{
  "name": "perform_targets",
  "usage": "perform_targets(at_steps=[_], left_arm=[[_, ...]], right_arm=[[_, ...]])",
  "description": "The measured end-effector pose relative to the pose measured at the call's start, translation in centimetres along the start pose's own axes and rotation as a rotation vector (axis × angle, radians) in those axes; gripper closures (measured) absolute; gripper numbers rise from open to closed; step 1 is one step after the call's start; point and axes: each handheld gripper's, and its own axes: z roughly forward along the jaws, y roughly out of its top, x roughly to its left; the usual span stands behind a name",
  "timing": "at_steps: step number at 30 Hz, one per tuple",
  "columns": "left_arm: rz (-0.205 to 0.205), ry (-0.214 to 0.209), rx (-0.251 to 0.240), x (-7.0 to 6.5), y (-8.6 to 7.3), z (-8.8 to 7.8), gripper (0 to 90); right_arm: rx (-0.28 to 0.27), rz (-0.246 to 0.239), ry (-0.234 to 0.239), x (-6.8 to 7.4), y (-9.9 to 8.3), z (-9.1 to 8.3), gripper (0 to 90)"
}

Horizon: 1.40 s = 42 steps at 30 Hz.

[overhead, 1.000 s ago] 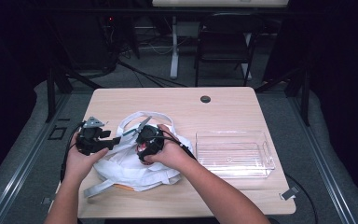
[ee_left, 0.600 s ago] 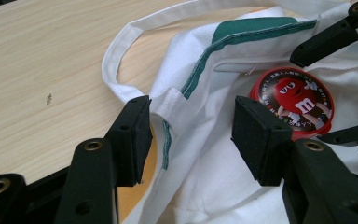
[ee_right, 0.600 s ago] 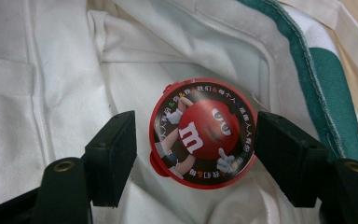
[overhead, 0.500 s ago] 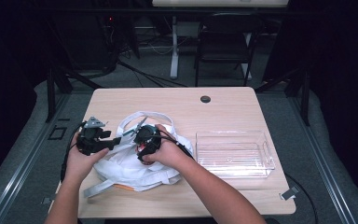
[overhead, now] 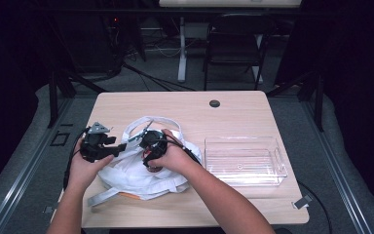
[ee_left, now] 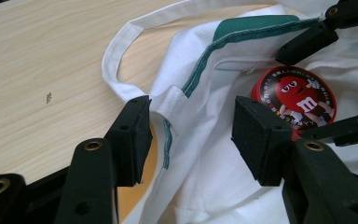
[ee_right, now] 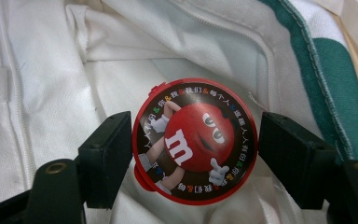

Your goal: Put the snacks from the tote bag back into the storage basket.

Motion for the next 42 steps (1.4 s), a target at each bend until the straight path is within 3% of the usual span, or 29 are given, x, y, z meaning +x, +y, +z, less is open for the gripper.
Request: perform_targets(at_steps=[20,42], left_arm=[[0.003,-0.001,0.003,0.1,0.0,0.0,47.3],[-0.001,0.005,-0.008,0.2,-0.2,0.1,47.3]], right_arm=[[0.07,0.0,0.006,0.0,0.0,1.7,24.5],[0.095,-0.008,0.01,0.0,0.0,2.4,24.2]])
